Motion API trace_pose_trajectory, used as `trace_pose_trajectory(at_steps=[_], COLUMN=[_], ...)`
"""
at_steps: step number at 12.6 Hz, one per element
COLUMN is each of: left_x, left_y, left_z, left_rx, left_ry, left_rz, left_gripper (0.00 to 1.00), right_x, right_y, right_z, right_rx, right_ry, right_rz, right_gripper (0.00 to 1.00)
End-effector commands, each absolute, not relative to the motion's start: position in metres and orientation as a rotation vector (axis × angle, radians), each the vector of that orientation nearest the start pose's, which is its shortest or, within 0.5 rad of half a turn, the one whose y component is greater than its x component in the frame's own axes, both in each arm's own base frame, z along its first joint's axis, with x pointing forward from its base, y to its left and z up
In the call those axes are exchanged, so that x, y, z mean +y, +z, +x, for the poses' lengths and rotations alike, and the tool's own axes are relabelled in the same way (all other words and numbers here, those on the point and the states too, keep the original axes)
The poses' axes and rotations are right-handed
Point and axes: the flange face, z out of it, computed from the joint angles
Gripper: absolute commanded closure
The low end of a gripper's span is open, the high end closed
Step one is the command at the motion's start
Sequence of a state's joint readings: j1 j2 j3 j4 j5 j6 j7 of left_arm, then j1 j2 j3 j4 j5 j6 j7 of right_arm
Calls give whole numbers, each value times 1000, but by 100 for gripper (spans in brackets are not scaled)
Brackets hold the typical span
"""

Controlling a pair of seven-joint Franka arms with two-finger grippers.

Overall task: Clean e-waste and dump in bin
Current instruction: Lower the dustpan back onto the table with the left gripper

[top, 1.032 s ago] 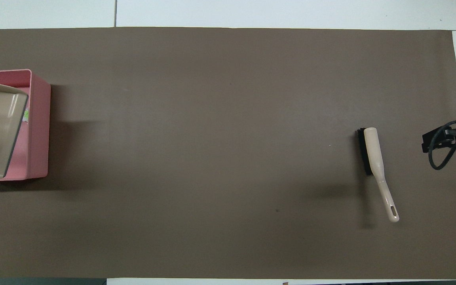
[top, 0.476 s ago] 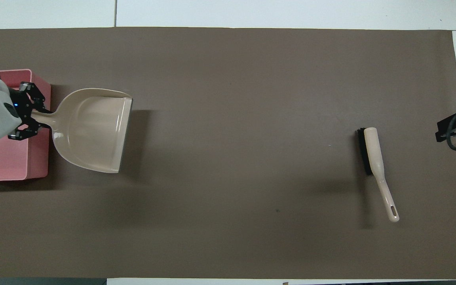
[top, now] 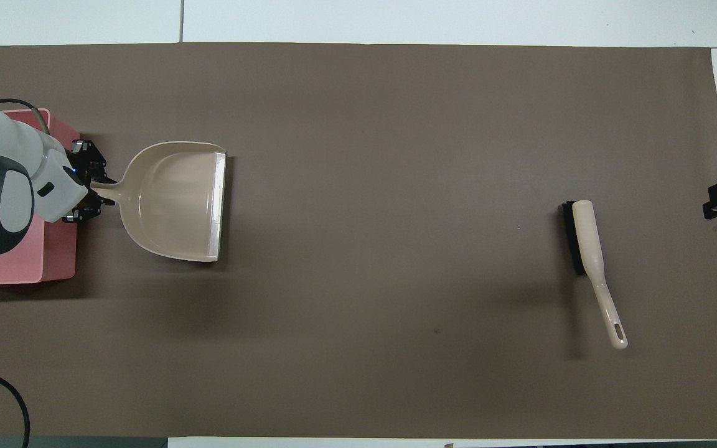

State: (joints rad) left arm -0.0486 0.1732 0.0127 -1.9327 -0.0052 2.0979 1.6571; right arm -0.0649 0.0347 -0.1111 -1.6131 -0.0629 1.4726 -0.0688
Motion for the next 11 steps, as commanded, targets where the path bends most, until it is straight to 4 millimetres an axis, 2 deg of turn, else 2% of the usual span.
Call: trace_pose_trajectory(at_steps=[1, 6, 11], left_x=[-22, -36, -36], left_y=[382, 361, 347], left_z=[590, 580, 574], left_rx=[2326, 2365, 2352], left_ry=[-48, -29, -52], left_rz=[-2091, -2066, -2057], left_gripper=[100, 100, 98], right_x=[-111, -109, -100], right_y=[583, 589, 591], right_z=[540, 537, 539], right_rx=[162, 138, 134], right_ry=[290, 274, 244], right_rz=[-3149, -3147, -3115], right_gripper=[1, 1, 1])
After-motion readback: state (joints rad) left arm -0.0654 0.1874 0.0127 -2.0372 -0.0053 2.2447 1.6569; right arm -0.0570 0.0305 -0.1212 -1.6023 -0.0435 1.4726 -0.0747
